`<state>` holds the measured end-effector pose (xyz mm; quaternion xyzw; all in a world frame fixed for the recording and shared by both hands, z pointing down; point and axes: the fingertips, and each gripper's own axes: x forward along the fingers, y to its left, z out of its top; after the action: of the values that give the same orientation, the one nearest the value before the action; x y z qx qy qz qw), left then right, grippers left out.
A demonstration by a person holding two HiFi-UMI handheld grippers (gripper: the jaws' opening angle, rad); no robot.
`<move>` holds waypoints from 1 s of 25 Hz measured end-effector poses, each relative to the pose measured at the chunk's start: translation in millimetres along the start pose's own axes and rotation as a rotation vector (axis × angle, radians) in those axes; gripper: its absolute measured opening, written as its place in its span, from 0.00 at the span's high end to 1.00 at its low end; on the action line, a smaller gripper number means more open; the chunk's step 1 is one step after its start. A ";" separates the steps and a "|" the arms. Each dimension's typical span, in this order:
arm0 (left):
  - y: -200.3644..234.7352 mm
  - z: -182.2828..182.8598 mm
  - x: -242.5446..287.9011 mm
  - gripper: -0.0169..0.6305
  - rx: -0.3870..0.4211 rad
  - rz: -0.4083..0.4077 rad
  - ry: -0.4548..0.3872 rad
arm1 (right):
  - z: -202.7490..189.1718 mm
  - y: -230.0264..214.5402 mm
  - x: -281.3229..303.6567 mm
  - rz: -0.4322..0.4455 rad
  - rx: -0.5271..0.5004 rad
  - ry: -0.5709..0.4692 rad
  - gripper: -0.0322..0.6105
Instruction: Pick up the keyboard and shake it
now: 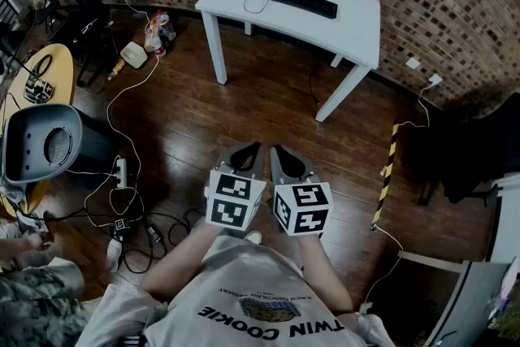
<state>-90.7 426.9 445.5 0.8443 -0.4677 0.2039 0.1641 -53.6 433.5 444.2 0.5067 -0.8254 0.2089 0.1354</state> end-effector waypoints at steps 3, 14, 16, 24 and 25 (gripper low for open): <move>22.4 11.7 31.2 0.97 -0.007 -0.003 0.003 | 13.6 -15.9 34.0 -0.002 -0.007 0.004 0.94; 120.2 81.6 139.2 0.97 -0.031 -0.056 0.021 | 86.8 -58.1 166.0 -0.035 0.015 0.057 0.94; 139.8 94.5 154.8 0.97 -0.043 -0.060 0.016 | 99.8 -62.2 186.8 -0.041 0.013 0.060 0.94; 179.8 129.9 206.7 0.97 -0.045 -0.102 0.016 | 142.7 -85.9 246.9 -0.050 0.017 0.033 0.94; 182.9 133.4 212.0 0.97 -0.040 -0.103 0.015 | 145.7 -88.4 252.5 -0.050 0.011 0.030 0.94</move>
<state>-120.3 118.2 451.7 0.8621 -0.4265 0.1922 0.1946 -90.0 131.0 444.8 0.5246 -0.8093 0.2174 0.1501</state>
